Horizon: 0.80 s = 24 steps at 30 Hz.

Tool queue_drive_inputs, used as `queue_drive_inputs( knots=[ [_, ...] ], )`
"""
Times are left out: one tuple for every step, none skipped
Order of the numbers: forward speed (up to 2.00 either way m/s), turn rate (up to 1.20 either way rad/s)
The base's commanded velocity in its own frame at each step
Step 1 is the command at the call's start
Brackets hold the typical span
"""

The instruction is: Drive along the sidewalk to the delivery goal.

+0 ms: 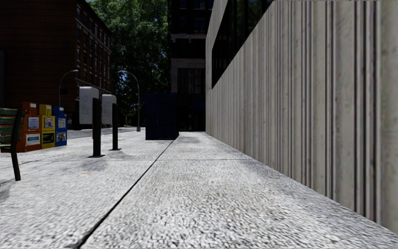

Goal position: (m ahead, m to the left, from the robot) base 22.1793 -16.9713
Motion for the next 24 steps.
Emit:
queue_drive_inputs(
  knots=[
    [2.0,0.0],
    [2.0,0.0],
    [2.0,0.0],
    [2.0,0.0],
    [2.0,0.0],
    [2.0,0.0],
    [2.0,0.0],
    [2.0,0.0],
    [2.0,0.0],
    [2.0,0.0],
    [2.0,0.0],
    [2.0,0.0],
    [2.0,0.0],
    [2.0,0.0],
    [2.0,0.0],
    [2.0,0.0],
    [2.0,0.0],
    [2.0,0.0],
    [2.0,0.0],
    [2.0,0.0],
    [2.0,0.0],
    [2.0,0.0],
    [2.0,0.0],
    [2.0,0.0]
  ],
)
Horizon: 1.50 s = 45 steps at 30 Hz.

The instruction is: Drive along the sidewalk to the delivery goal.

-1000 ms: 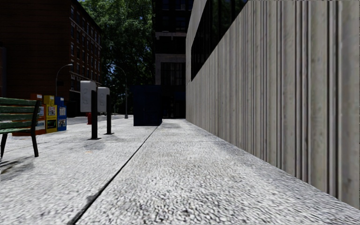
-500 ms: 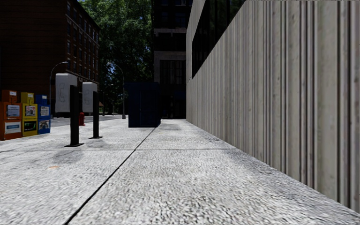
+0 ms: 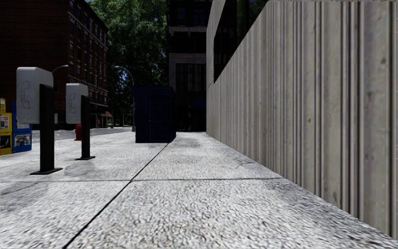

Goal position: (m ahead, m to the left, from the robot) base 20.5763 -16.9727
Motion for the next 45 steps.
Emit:
queue_drive_inputs(
  knots=[
    [2.0,0.0],
    [2.0,0.0],
    [2.0,0.0],
    [2.0,0.0],
    [2.0,0.0],
    [2.0,0.0],
    [2.0,0.0],
    [2.0,0.0],
    [2.0,0.0],
    [2.0,0.0],
    [2.0,0.0],
    [2.0,0.0],
    [2.0,0.0],
    [2.0,0.0],
    [2.0,0.0],
    [2.0,0.0],
    [2.0,0.0],
    [2.0,0.0],
    [2.0,0.0],
    [2.0,0.0],
    [2.0,0.0],
    [2.0,0.0],
    [2.0,0.0],
    [2.0,0.0],
    [2.0,0.0],
    [2.0,0.0],
    [2.0,0.0],
    [2.0,0.0],
    [2.0,0.0],
    [2.0,0.0],
    [2.0,0.0],
    [2.0,0.0],
    [2.0,0.0],
    [2.0,0.0],
    [2.0,0.0],
    [2.0,0.0],
    [2.0,0.0],
    [2.0,0.0],
    [2.0,0.0],
    [2.0,0.0],
    [2.0,0.0],
    [2.0,0.0],
    [2.0,0.0],
    [2.0,0.04],
    [2.0,0.2]
  ],
)
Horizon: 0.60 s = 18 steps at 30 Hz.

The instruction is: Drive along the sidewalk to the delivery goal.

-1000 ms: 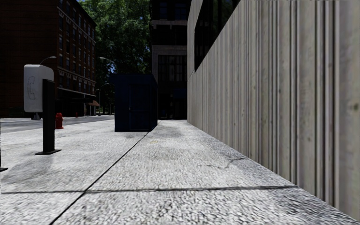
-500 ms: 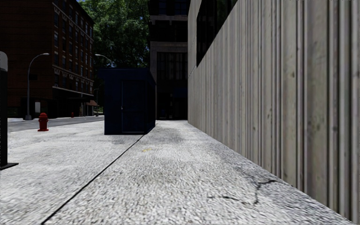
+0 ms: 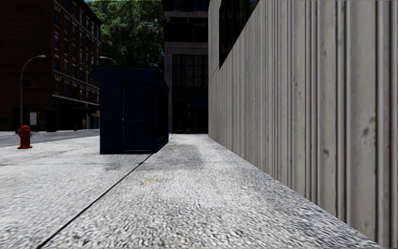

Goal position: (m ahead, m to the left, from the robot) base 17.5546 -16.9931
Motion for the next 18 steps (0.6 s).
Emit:
queue_drive_inputs(
  knots=[
    [2.0,0.41],
    [2.0,0.41],
    [2.0,0.44],
    [2.0,0.0],
    [2.0,0.0],
    [2.0,0.0],
    [2.0,0.0],
    [2.0,0.0],
    [2.0,0.0],
    [2.0,0.0],
    [2.0,0.0],
    [2.0,0.0],
    [2.0,0.0],
    [2.0,0.0],
    [2.0,0.0],
    [2.0,0.0],
    [2.0,0.0],
    [2.0,0.0]
  ],
)
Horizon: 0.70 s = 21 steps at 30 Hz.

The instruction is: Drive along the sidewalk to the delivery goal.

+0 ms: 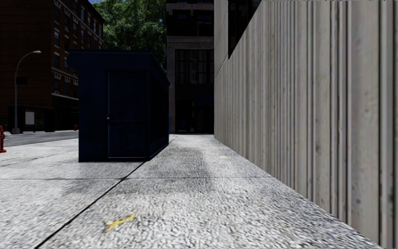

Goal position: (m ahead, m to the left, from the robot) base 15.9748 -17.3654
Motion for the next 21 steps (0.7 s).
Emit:
queue_drive_inputs(
  knots=[
    [2.0,0.0],
    [2.0,0.0],
    [2.0,0.0],
    [2.0,0.0],
    [2.0,0.0],
    [2.0,0.0],
    [2.0,0.0],
    [2.0,0.0],
    [2.0,0.0],
    [2.0,0.0],
    [2.0,0.0],
    [2.0,0.0],
    [2.0,0.0],
    [2.0,0.0],
    [2.0,0.0],
    [2.0,0.0],
    [2.0,0.0],
    [2.0,0.0],
    [2.0,0.0],
    [2.0,0.0],
    [2.0,0.0]
  ],
)
